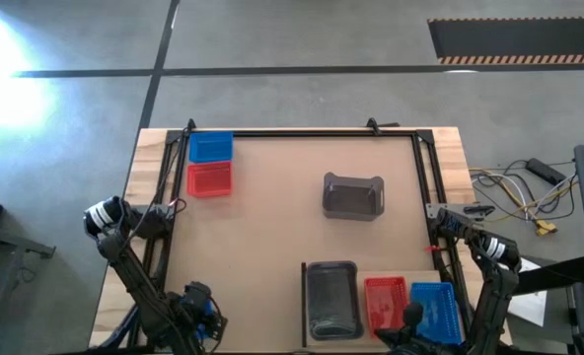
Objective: Stack baskets on shelf by color
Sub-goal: Stack the bottom blue bin on top of the blue bin on the shelf
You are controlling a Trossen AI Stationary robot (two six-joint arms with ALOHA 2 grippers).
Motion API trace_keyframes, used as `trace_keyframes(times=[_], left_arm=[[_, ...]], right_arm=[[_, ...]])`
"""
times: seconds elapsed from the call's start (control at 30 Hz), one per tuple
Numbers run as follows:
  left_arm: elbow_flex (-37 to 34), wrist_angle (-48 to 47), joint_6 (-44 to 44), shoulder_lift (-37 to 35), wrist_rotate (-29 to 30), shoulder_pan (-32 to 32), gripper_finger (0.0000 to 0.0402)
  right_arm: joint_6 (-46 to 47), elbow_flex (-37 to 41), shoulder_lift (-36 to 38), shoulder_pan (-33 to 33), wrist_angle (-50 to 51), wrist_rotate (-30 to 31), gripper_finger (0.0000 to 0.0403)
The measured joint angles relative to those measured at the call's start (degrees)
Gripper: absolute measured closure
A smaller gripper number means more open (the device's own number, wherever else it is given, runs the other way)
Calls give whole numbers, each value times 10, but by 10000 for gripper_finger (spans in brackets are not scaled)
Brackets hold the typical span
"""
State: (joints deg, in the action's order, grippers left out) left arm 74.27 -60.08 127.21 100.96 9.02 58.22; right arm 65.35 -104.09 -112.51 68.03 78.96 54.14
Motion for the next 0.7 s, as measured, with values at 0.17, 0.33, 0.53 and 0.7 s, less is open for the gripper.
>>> trace_keyframes(times=[0.17,0.33,0.53,0.7], left_arm=[[-28,32,-5,1,6,-8,120],[-46,61,-61,1,7,-23,183],[-46,104,-157,1,7,-56,325],[-38,182,-284,1,40,-87,389]], right_arm=[[6,0,0,0,-3,0,394],[7,0,0,0,-5,-1,394],[6,0,0,0,-9,-1,394],[5,0,0,0,-11,0,394]])
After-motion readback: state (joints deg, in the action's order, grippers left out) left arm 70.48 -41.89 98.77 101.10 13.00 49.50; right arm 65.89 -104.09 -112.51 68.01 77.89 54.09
